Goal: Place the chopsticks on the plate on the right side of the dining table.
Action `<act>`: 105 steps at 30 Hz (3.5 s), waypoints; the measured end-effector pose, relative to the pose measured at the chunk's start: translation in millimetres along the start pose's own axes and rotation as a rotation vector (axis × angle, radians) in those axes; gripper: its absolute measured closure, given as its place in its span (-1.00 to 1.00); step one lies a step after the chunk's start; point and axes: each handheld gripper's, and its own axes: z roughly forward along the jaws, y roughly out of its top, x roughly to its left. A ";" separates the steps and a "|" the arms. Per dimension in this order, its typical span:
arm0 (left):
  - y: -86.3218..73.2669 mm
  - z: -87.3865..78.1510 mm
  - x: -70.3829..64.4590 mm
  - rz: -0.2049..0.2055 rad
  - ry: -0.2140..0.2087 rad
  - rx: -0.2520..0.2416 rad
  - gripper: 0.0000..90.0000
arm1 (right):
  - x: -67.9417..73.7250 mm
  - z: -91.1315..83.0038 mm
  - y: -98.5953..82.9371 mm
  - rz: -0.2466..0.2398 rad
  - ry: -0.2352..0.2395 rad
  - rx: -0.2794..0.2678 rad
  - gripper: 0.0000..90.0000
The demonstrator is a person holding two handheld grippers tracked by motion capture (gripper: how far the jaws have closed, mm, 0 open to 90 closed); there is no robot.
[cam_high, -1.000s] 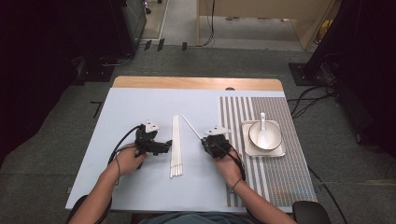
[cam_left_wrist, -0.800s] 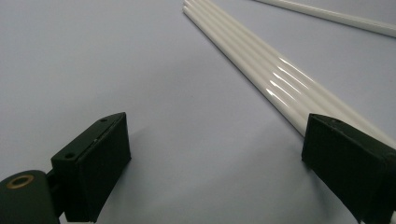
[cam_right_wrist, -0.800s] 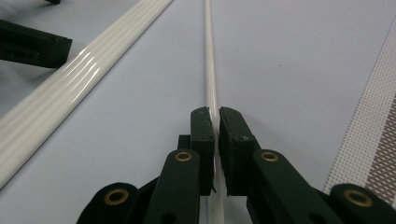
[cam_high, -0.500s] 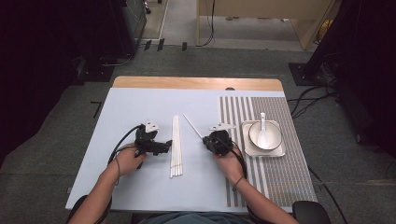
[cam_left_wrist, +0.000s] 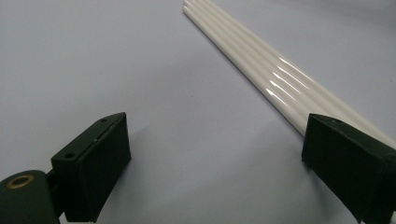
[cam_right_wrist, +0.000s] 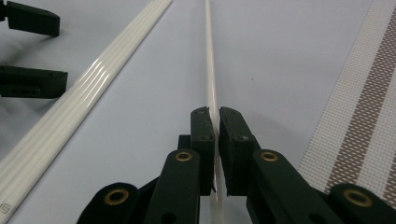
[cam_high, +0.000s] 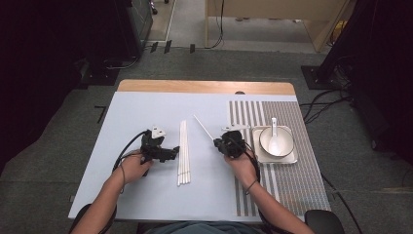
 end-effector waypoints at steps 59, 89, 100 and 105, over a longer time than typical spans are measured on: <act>0.0 0.0 -0.1 -0.003 -0.001 -0.001 -0.83 | -64.4 -65.0 44.4 0.103 -0.048 0.028 0.89; 0.0 0.0 -0.2 -0.003 -0.001 -0.001 -0.83 | -95.0 -98.5 44.5 0.136 -0.089 0.013 0.89; 0.0 0.1 -0.2 -0.003 0.000 -0.001 -0.83 | -105.1 -111.7 43.8 0.140 -0.103 0.033 0.89; 0.0 0.1 -0.2 -0.004 0.000 -0.002 -0.83 | -107.8 -116.3 43.9 0.140 -0.106 0.031 0.89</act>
